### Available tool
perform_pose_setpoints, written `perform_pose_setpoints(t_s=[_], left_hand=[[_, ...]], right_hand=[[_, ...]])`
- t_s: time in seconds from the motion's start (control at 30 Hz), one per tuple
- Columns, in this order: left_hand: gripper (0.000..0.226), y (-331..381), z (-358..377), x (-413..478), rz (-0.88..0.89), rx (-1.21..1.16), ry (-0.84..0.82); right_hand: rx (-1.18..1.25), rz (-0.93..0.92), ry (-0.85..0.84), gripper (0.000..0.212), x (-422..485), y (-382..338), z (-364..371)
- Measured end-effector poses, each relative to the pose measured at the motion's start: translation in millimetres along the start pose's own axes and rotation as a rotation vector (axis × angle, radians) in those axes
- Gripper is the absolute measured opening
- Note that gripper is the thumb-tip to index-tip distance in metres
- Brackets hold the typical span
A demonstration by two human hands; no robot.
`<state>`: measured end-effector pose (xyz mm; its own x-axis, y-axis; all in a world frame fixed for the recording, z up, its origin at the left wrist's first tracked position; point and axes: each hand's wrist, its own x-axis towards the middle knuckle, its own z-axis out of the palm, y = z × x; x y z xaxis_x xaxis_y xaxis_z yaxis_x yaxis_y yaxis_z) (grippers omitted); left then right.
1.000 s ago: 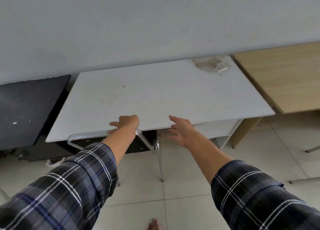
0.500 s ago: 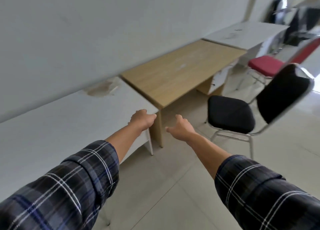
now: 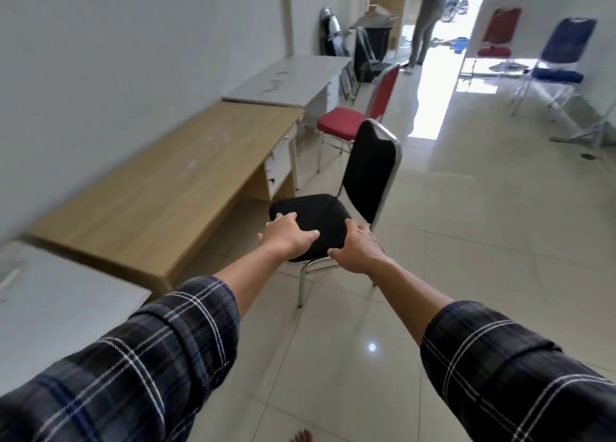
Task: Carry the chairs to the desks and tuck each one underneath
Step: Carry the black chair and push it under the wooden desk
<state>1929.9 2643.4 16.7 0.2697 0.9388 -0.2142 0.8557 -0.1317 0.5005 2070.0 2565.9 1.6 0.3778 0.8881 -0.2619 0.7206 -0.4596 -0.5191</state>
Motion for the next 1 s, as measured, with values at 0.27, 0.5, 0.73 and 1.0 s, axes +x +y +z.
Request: perform_pose_setpoints(t_s=[0.27, 0.5, 0.73, 1.0], left_hand=[[0.08, 78.9, 19.6, 113.1, 0.145, 0.066, -0.09], [0.08, 152.9, 51.7, 191.6, 0.256, 0.112, -0.145], [0.084, 236.3, 105.1, 276.1, 0.244, 0.102, -0.169], [0.102, 325.5, 168.8, 343.3, 0.097, 0.018, -0.205]], right_hand=[[0.062, 0.134, 0.12, 0.084, 88.4, 32.6, -52.9], [0.083, 0.221, 0.144, 0.09, 153.3, 78.0, -94.6], [0.101, 0.234, 0.136, 0.087, 247.0, 154.4, -146.9], [0.065, 0.185, -0.001, 0.091, 339.9, 226.8, -215.9]])
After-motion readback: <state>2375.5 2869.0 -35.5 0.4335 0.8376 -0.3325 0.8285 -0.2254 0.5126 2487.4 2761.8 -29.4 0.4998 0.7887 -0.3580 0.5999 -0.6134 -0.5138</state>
